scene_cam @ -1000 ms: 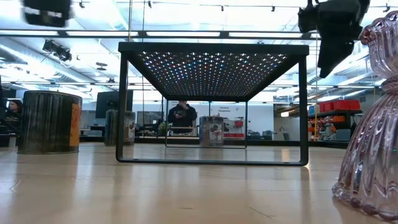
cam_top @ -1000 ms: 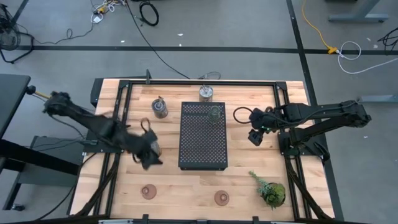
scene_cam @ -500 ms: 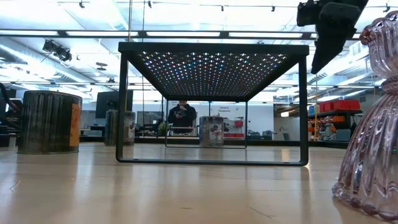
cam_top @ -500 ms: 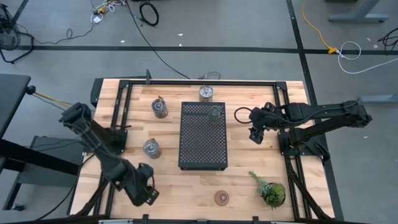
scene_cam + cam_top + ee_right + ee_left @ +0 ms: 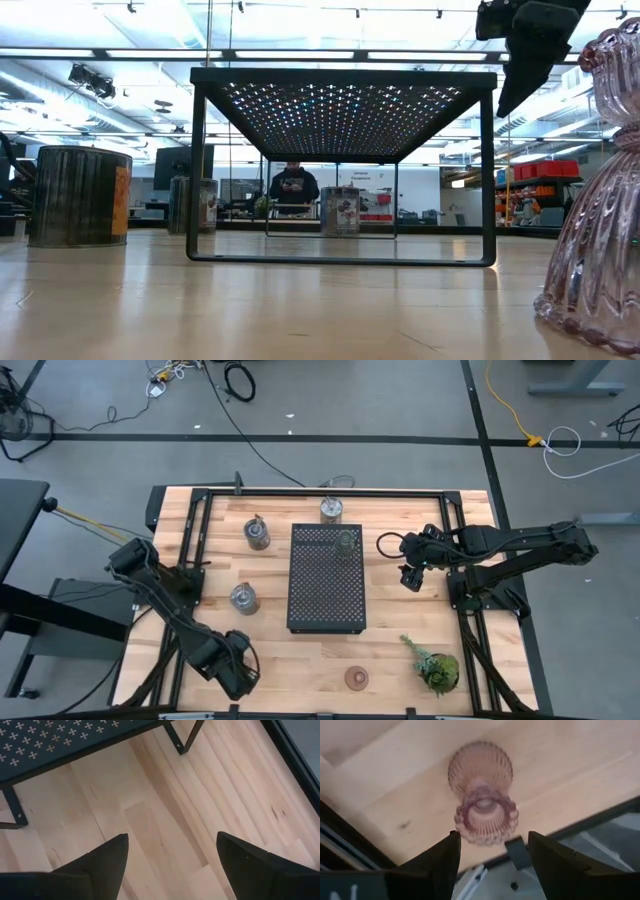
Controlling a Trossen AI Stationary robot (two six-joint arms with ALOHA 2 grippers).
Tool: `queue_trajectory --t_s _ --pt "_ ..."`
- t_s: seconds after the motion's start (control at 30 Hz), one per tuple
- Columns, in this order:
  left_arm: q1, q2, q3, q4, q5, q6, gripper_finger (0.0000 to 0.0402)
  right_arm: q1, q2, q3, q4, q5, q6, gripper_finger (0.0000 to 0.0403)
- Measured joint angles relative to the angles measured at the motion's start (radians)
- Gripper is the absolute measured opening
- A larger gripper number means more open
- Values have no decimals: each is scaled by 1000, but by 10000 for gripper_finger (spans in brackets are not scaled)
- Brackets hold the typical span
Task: Pick & Place candle stick holders
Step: Put the left pink glass candle holder on the shelf aligned with the green glass candle holder
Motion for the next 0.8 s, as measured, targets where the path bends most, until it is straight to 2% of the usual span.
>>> queue_trajectory --t_s 0.13,0.8 --pt "4 0 0 -10 -81 7 236 0 0 0 2 0 0 302" --pt "42 21 -1 -50 -105 57 236 0 0 0 31 0 0 302"
